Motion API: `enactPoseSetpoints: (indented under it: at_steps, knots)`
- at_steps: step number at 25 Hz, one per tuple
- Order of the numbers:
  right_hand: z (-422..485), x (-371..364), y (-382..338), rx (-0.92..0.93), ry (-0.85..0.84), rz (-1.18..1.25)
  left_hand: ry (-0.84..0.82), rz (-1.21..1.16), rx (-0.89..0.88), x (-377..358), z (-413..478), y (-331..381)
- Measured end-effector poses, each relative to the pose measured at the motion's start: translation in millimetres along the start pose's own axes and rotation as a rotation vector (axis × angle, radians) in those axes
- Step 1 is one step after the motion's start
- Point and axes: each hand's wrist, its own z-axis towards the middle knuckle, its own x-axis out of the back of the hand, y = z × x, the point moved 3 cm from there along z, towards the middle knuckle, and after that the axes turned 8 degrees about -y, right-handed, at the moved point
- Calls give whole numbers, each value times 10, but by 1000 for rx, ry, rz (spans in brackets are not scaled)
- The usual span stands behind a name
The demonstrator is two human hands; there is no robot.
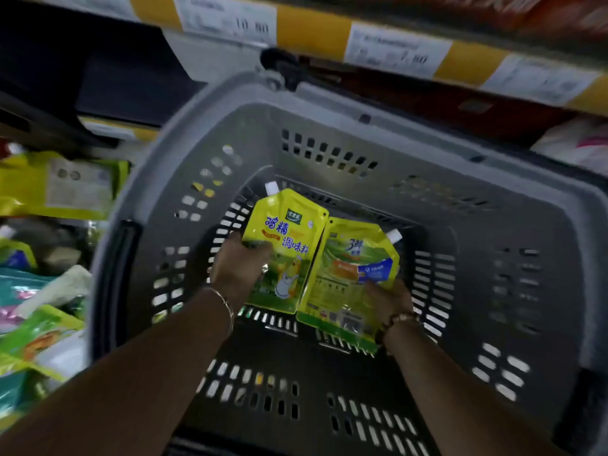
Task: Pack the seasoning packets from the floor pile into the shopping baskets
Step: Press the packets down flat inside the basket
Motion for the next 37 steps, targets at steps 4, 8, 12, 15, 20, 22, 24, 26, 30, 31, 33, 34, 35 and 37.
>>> enactPoseSetpoints:
  at_steps: [4, 8, 12, 15, 20, 22, 24, 26, 30, 31, 33, 34, 35, 37]
  knots:
    - [580, -178, 177, 30, -12, 35, 22, -82, -29, -208, 459, -147]
    - [974, -333, 345, 2, -34, 53, 49, -50, -32, -277, 758, -308]
    - [1175, -409, 561, -71, 25, 105, 27, -12, -34, -350, 921, -486]
    - [1283, -398, 608, -71, 111, 20, 91, 41, -89, -381, 933, -525]
    - [1022, -388, 519, 105, 283, -319, 171, 472, -353, -483, 599, -442]
    - [874, -481, 499, 225, 223, -645, 55, 787, -432, -595, 514, -434]
    - [848, -623, 461, 292, 95, -833, -115, 979, -447, -721, 548, -478]
    - [901, -758, 442, 321, -16, -905, -216, 1006, -410, -816, 628, -502]
    - [1016, -842, 496, 313, -78, -908, -191, 1005, -404, -902, 742, -520]
    - [1029, -830, 508, 312, -83, -910, -188, 1003, -403, -901, 752, -529]
    - [1021, -807, 490, 297, -103, -937, -205, 1009, -390, -881, 760, -515]
    - [1001, -803, 461, 293, -110, -955, -213, 1008, -371, -865, 758, -489]
    - [961, -793, 409, 291, -112, -966, -219, 997, -345, -838, 741, -436]
    - [845, -740, 265, 297, -105, -961, -210, 928, -306, -781, 650, -292]
